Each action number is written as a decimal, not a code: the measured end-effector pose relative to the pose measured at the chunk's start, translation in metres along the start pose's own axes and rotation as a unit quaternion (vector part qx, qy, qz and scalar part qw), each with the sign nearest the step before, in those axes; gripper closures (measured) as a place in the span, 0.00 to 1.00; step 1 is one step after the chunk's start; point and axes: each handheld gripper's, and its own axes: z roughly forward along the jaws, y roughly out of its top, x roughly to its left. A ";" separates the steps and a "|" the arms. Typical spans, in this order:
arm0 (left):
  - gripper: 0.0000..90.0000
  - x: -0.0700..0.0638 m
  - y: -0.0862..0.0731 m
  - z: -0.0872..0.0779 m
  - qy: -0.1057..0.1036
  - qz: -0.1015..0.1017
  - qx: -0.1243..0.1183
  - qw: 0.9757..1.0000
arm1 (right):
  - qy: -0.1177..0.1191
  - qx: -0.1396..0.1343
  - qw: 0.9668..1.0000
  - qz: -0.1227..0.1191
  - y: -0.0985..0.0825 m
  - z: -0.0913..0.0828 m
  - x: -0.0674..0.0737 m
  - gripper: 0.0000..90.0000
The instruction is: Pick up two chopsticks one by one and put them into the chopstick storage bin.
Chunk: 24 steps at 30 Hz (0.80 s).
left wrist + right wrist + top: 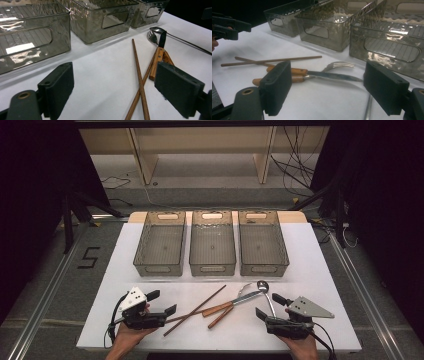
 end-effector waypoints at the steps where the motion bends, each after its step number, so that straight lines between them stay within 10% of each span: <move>1: 0.18 0.000 0.000 0.000 0.000 -0.001 0.000 1.000 | 0.000 0.000 1.000 0.000 0.000 0.000 0.000 0.26; 14: 0.18 -0.003 0.018 0.006 0.002 -0.002 0.064 0.998 | -0.001 0.004 1.000 0.004 0.000 0.000 -0.001 0.26; 24: 0.23 -0.022 0.054 0.032 0.002 0.024 0.175 0.984 | 0.003 0.010 1.000 0.002 0.000 0.003 -0.001 0.26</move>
